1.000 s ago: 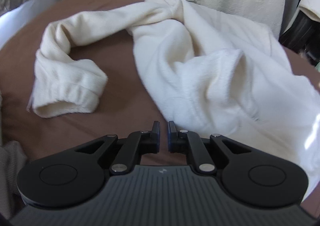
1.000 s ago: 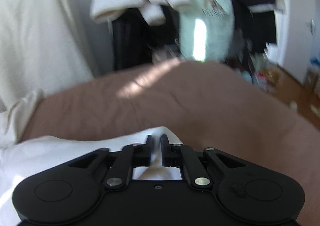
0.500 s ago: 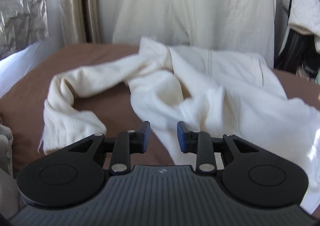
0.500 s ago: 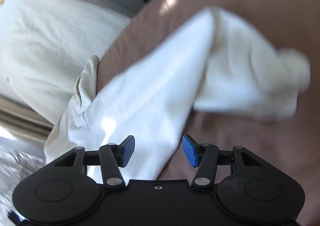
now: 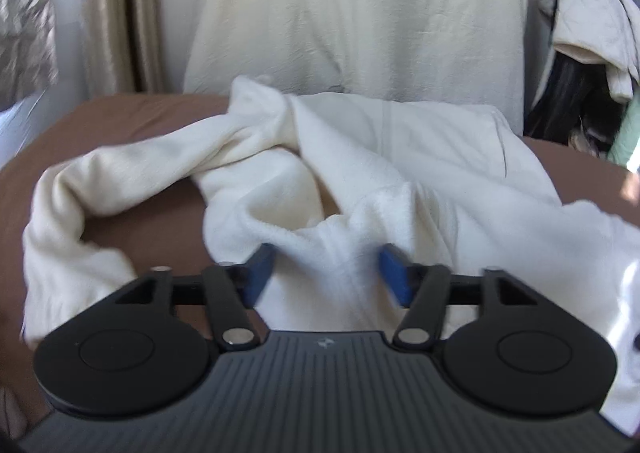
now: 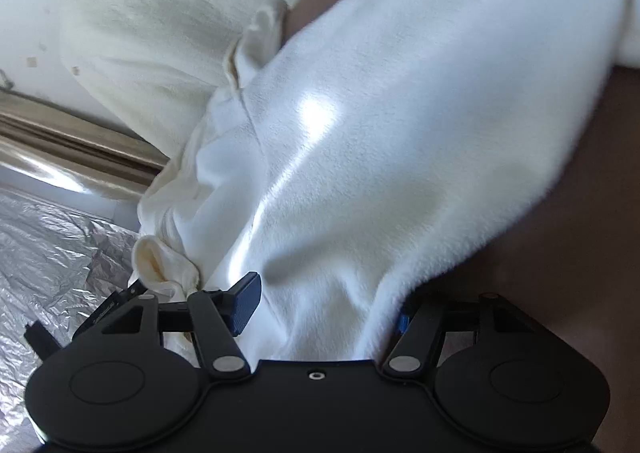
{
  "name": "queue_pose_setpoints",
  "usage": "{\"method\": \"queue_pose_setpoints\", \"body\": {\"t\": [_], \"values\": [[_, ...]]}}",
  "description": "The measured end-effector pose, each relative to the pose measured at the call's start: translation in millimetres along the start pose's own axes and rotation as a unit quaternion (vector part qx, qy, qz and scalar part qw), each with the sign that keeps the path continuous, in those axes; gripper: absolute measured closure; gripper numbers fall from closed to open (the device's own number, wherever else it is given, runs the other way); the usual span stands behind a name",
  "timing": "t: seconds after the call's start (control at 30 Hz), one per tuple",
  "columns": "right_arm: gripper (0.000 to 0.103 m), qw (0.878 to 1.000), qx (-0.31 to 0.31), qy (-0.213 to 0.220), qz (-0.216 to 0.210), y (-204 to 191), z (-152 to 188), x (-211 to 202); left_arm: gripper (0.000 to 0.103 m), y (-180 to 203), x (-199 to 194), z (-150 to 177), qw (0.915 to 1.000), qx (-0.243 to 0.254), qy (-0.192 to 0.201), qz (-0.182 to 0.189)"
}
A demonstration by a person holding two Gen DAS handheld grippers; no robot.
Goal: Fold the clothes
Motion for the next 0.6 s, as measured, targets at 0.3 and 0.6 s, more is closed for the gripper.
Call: {"method": "queue_pose_setpoints", "body": {"t": [0.3, 0.6], "values": [[0.091, 0.993, -0.088, 0.08, -0.003, -17.3, -18.0, 3.7, 0.091, 3.9, 19.7, 17.6, 0.9989, 0.014, -0.046, -0.002], [0.098, 0.957, -0.168, 0.23, 0.057, -34.0, -82.9, -44.1, 0.096, 26.7, -88.9, -17.9, 0.9926, 0.083, 0.047, -0.076]]}}
Point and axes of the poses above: each gripper's, at about its wrist camera, not at the fingertips, and x roughly the way its jaws point, y to its right, z to its underside, the point moved 7 cm from there along x, roughly the way its jaws point, and after that the axes turned 15 degrees about y, right-handed, at the moved point
